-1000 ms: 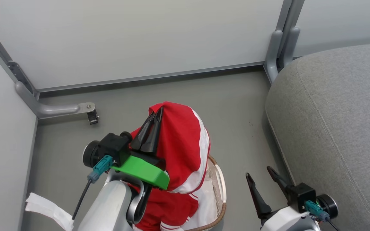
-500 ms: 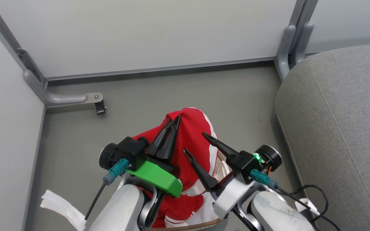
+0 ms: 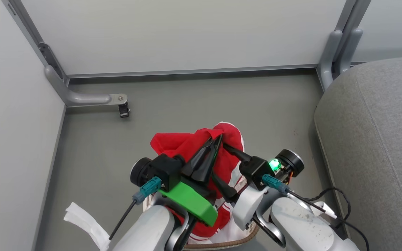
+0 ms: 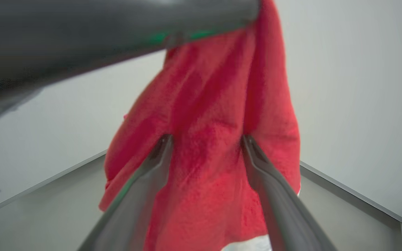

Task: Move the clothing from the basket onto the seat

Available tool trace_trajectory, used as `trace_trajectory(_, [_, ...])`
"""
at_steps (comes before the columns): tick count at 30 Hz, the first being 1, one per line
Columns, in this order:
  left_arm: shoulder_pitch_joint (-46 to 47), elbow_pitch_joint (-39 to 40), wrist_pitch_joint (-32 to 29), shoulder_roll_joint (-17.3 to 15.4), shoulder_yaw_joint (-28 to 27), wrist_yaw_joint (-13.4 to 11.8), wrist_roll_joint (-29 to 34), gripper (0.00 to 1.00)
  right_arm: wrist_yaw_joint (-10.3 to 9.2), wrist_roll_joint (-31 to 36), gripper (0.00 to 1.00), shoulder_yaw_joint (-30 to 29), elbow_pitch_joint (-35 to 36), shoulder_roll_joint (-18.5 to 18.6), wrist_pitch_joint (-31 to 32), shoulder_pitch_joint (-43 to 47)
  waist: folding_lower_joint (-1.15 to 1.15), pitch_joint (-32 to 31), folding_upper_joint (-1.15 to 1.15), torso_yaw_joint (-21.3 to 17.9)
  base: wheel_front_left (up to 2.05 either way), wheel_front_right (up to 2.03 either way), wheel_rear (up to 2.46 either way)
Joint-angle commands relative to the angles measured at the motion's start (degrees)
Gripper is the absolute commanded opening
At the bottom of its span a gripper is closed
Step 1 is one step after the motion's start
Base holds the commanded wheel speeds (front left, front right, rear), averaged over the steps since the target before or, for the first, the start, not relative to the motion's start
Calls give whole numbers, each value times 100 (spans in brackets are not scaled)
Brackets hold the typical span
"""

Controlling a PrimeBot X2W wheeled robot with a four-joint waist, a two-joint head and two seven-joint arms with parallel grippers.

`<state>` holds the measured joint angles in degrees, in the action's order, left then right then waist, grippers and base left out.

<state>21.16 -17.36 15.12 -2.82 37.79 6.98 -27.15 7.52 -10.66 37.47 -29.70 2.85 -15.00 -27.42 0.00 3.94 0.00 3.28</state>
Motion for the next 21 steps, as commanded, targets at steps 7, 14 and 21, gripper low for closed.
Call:
trace_trajectory(7, [172,97,5,-17,369,14,-197,0,-6,-67,100,88,-519,21,-27,-160,0,-21,0,232,0,0,0])
trace_trajectory(14, [224,85,5,-16,473,-34,-281,0,-6,-264,0,158,-675,23,-27,-172,0,-8,0,372,0,0,0])
trace_trajectory(21, [194,19,5,-16,303,-97,-177,0,-6,-286,0,-26,-670,24,-27,-37,0,32,0,294,0,0,0])
